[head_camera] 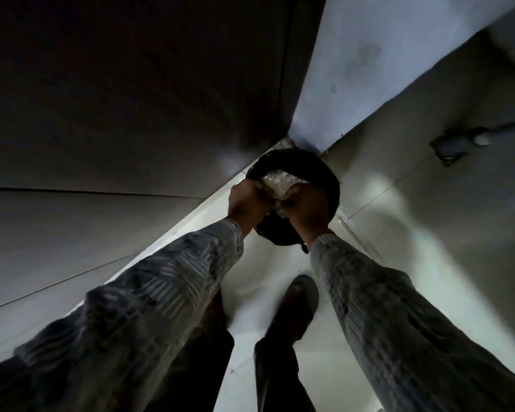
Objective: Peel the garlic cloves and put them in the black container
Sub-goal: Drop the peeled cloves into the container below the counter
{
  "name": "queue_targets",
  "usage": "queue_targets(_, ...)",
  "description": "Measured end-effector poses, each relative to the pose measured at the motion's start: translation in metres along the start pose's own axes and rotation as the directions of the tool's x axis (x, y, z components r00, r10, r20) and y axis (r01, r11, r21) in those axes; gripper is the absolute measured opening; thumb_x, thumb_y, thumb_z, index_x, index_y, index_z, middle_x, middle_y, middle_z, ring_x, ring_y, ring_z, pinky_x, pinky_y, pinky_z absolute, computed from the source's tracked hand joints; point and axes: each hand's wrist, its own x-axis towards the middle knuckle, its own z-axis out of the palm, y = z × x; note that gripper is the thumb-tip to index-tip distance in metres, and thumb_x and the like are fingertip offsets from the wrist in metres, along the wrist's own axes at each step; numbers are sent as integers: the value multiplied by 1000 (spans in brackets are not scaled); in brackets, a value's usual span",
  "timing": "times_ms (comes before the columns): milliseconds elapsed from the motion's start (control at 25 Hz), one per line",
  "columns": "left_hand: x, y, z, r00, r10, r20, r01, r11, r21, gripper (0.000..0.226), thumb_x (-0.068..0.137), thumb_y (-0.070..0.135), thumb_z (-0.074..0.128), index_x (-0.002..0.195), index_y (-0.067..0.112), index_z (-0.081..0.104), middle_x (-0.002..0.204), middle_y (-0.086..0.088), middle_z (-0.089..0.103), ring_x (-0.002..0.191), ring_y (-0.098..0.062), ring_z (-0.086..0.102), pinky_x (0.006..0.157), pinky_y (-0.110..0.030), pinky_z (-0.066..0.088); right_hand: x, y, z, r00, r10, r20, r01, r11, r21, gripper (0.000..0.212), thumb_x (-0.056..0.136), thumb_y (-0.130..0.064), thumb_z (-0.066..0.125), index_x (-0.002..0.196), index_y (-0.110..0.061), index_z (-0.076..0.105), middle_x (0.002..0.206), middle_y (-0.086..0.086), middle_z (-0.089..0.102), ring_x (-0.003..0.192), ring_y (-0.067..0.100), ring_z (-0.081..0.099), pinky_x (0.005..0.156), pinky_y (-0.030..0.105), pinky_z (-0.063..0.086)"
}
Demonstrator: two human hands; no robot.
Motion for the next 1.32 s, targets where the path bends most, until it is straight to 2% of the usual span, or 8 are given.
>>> queue_targets(120, -6, 12, 0, 990, 139, -1, -129, 921, 367, 29, 73, 49, 71, 80, 21, 75, 75, -2, 67, 68, -30, 61, 67, -32, 55, 5, -8, 2, 990, -46, 136, 58, 995, -85, 19, 90, -23, 64, 90, -8, 75, 100, 16, 75, 102, 37, 68, 92, 38, 47)
queue_targets(280, -15, 19, -6, 923, 359, 140, -383, 819, 428, 29, 93, 30, 68, 117, 14, 71, 114, -11, 70, 106, -32, 65, 85, -27, 54, 4, -11, -1, 968, -12, 249, 39, 994, -102, 24, 89, -16, 65, 108, -5, 76, 114, 18, 73, 111, 37, 67, 95, 37, 48)
queue_targets(400, -20, 23, -15, 961, 271, 56, -247, 748, 616, 36, 93, 46, 61, 105, 15, 74, 103, -17, 72, 99, -40, 68, 82, -39, 52, 9, -6, -2, 987, -5, 161, 43, 972, -232, 18, 80, -23, 74, 91, -9, 76, 100, 16, 74, 102, 38, 67, 93, 42, 50)
queue_targets(480, -31, 29, -23, 956, 292, 30, -226, 670, 707, 45, 90, 58, 60, 99, 16, 75, 96, -15, 72, 96, -39, 66, 89, -41, 46, 9, -11, -8, 969, 14, 247, 59, 956, -286, 49, 74, -37, 72, 118, -18, 67, 124, 16, 65, 119, 38, 59, 102, 46, 47)
queue_targets(600, -54, 34, -38, 939, 327, 108, -305, 640, 705, 46, 79, 50, 63, 119, 28, 67, 118, -7, 66, 118, -36, 54, 103, -50, 37, -14, -32, -41, 947, 12, 321, 82, 957, -277, 108, 66, -36, 82, 158, -35, 26, 164, 14, 25, 150, 42, 27, 120, 57, 30)
queue_targets(760, -114, 59, -77, 923, 367, 115, -358, 711, 605, 89, 70, 55, 68, 151, 33, 39, 151, -10, 43, 135, -39, 44, 106, -57, 40, -72, -72, -102, 984, -139, 108, 159, 964, -211, 104, 69, -36, 79, 159, -21, 32, 162, 23, 32, 149, 43, 31, 119, 59, 31)
queue_targets(1000, -258, 149, -167, 866, 492, 84, -427, 643, 636, 92, 75, 46, 72, 156, 35, 31, 157, -5, 35, 138, -35, 43, 104, -53, 42, -197, -169, -241, 975, -215, -60, 200, 961, -190, 93, 71, -55, 60, 154, -20, 39, 150, 14, 45, 135, 36, 44, 112, 49, 41)
queue_targets(1320, -442, 241, -268, 598, 769, 225, -723, 396, 566, 99, 72, 51, 78, 157, 30, 33, 151, -7, 43, 139, -32, 42, 108, -51, 45, -379, -264, -400, 921, -160, -356, 88, 973, -212, 95, 77, -61, 66, 157, -21, 34, 152, 14, 44, 138, 37, 41, 113, 52, 40)
